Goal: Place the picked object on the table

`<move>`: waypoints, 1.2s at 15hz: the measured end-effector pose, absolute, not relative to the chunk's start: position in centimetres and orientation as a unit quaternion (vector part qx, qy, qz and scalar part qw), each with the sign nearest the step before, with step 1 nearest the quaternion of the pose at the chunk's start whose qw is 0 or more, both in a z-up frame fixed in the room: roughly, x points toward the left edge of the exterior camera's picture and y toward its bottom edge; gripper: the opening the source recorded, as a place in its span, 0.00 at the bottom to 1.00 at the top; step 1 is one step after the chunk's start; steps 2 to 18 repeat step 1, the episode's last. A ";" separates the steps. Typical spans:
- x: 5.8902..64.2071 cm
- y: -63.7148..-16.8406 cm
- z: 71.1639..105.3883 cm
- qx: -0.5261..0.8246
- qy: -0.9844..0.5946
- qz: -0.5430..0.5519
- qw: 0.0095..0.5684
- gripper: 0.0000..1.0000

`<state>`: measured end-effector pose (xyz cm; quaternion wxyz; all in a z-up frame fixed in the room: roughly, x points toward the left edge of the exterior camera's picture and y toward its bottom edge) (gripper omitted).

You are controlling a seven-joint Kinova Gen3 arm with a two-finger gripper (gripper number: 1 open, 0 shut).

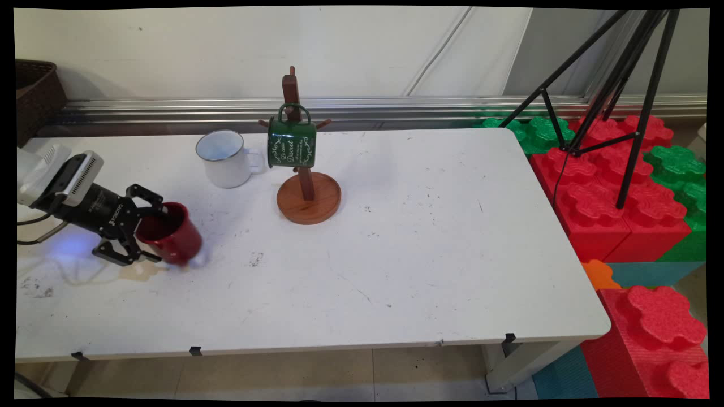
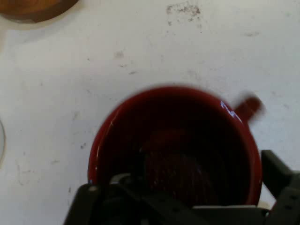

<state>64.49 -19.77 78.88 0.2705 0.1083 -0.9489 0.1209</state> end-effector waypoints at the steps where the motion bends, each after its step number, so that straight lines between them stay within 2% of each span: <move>1: 64.4 -19.8 78.9 0.109 -0.948 0.122 0.272 1.00; 18: 64.4 -19.8 78.9 0.109 -0.948 0.122 0.272 1.00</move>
